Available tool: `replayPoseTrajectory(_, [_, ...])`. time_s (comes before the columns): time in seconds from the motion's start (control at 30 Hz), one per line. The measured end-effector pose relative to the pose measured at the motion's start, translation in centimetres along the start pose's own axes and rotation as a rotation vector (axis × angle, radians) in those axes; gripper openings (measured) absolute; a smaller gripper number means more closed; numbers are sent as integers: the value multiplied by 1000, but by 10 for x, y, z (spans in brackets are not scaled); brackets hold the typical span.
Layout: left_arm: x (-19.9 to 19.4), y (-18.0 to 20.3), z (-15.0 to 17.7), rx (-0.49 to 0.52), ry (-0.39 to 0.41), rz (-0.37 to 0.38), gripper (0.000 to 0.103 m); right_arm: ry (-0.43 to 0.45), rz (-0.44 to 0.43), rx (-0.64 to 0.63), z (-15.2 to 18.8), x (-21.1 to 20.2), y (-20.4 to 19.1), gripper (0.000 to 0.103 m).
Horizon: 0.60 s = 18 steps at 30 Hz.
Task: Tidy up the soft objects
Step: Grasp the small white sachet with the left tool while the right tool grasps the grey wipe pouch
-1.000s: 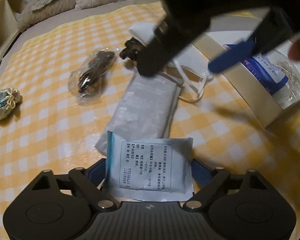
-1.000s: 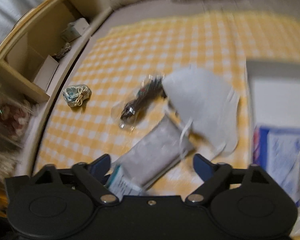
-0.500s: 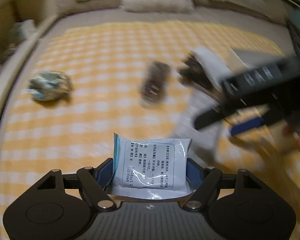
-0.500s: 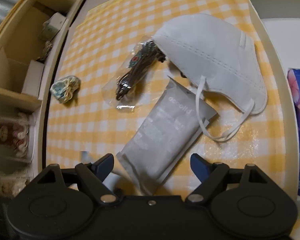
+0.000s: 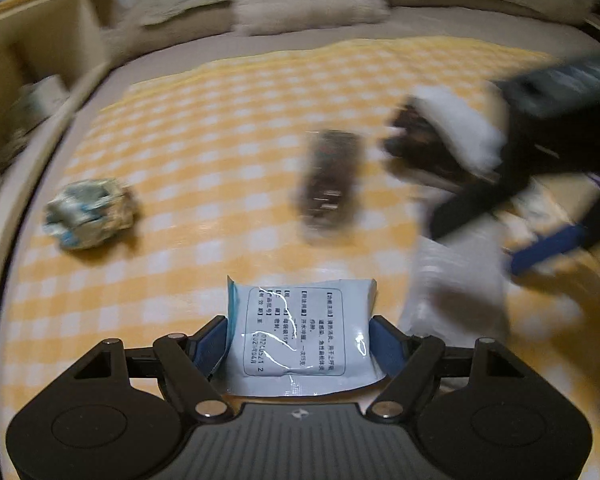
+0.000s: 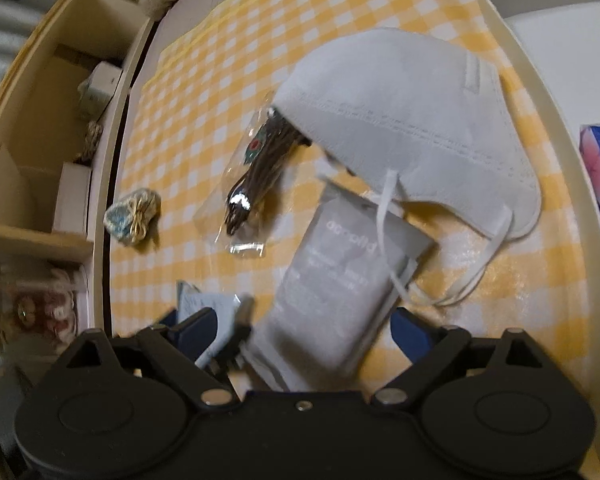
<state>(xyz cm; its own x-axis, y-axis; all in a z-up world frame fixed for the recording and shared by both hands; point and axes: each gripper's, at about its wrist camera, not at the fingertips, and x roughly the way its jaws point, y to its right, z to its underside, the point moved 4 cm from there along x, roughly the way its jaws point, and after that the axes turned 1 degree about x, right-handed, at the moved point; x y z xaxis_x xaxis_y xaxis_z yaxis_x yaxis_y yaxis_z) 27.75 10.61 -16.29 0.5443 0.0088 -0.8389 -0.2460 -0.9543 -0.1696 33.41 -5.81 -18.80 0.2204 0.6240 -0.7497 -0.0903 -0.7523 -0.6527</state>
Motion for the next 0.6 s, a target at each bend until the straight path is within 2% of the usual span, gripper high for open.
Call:
replayPoseTrajectory(0.13, [-11,29,11,81,-14,123,77,30,-24,-11,-5,1,-1,94])
replayPoseTrajectory(0.23, [-18,42,17,124,-23,160,77,39,-15,-49,-6,3,-6,94])
replayPoseTrajectory(0.4, [-22,25,25,72,-51,130,77,27,87,-195,5,4,-15,89])
replayPoseTrajectory(0.5, [-26,5,30,15,-58,97,76,-3,173,-364,17,6,-24,86])
replayPoseTrajectory(0.6, [-30,-15,35,-53,-57,77,76,-26,213,-527,27,7,-32,81])
